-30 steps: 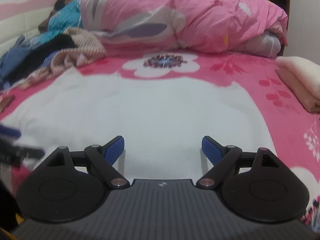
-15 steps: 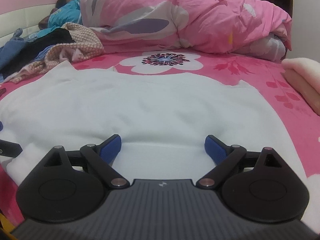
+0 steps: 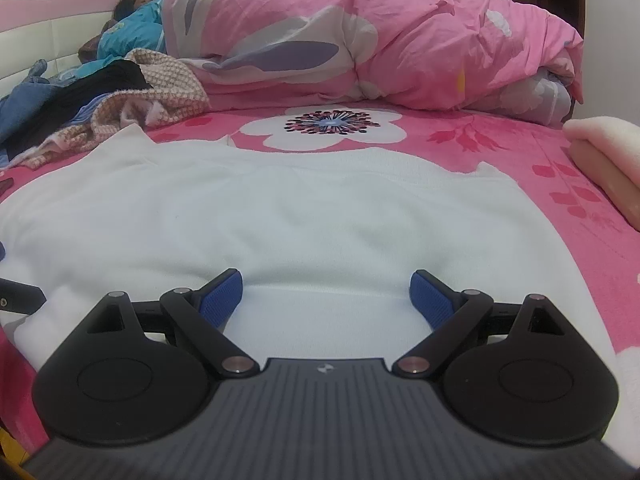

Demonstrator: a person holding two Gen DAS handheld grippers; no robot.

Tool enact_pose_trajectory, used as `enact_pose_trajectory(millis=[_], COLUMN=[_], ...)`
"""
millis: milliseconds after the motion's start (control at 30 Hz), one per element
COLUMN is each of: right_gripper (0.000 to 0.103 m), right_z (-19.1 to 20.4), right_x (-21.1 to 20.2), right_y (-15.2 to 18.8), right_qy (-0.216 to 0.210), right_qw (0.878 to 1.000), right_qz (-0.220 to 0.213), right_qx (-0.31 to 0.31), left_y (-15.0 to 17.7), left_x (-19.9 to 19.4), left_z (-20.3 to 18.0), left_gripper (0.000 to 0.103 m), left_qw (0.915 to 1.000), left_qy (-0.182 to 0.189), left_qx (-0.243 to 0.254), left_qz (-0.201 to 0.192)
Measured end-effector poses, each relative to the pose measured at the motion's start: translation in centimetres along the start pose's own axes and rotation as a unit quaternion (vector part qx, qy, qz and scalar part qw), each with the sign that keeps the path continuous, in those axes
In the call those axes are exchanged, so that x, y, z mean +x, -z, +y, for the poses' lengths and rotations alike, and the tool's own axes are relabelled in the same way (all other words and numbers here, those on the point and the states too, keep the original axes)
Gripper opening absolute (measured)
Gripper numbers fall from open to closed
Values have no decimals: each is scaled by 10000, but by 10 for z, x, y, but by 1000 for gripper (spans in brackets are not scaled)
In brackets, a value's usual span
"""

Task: Fold clothes

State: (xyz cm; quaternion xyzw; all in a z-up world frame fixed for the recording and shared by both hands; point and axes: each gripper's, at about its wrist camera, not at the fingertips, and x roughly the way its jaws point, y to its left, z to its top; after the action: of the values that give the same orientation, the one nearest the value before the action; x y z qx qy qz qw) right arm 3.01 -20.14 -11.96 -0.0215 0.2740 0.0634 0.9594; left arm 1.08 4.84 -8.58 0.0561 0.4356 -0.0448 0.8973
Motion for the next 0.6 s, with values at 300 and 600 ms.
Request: enact_pose_trajectory(millis=[300,600], right_gripper=[92,92], right_z=[-1,-1], right_x=[-1,0], right_y=[1,1], right_qy=[-8,-7], right_qw=[10000,10000], right_qz=[-33,-33], right_qx=[5,1], left_y=[-5,-39], left_x=[-29,-25], left_z=[-2,0], left_gripper=[103,103], left_qw=[9980,9940], left_qy=[-121,269], left_qx=[193,76], left_qz=[-582,-1053])
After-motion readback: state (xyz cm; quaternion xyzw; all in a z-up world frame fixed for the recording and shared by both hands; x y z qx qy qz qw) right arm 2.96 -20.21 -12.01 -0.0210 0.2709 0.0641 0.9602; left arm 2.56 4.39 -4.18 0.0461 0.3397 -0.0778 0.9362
